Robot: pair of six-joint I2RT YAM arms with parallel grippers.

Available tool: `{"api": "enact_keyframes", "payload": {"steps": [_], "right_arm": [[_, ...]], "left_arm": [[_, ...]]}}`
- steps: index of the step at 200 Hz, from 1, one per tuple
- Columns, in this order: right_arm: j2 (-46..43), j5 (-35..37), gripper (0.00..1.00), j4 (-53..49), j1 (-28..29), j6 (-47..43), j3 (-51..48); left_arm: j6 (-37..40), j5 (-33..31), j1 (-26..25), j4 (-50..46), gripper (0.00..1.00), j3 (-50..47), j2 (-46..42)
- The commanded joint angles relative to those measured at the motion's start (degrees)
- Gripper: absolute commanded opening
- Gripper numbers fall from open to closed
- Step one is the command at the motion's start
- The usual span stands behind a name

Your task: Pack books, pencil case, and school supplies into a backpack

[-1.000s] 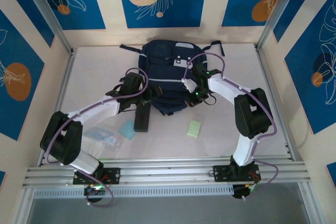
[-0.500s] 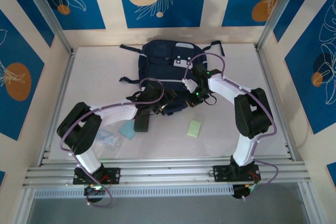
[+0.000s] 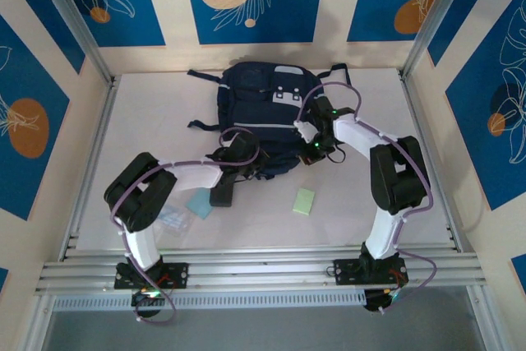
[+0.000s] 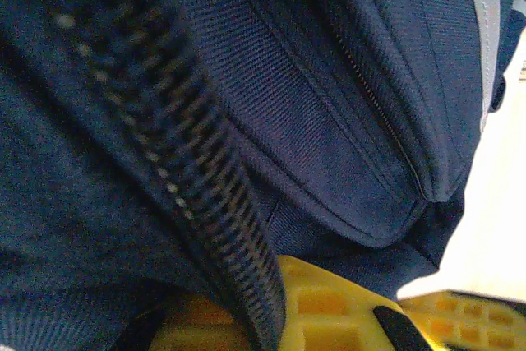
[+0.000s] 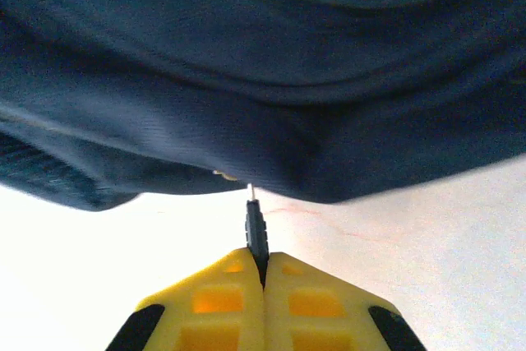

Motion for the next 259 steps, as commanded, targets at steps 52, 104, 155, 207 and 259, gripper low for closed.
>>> {"api": "enact_keyframes", "payload": {"steps": [52,104,155,207,259], "right_arm": [[3.56,4.38,0.00,1.75,-8.71,-5.16,6.90],[11.09,10.07,0.00,4.56,-12.82,-2.74,15.95],[18.22,13.01,0.00,5.21,-14.70,1.46,26.75],[20.64,13.30,0.00,3.64,-15.22,4.26,32.00],[7.04,11.57,0.30,2.95,-10.66,2.81,17.68]], "left_arm": [[1.24,3.77,0.07,-1.40,0.00,-7.03,-9.40],[2.25,5.55,0.03,-2.56,0.00,-8.47,-12.31],[2.44,5.94,-0.29,-2.81,0.00,-8.66,-13.79],[2.82,5.82,-0.69,-4.58,0.00,-10.49,-16.37],[5.59,7.67,-0.66,-0.02,0.00,-8.27,-10.72]]}}
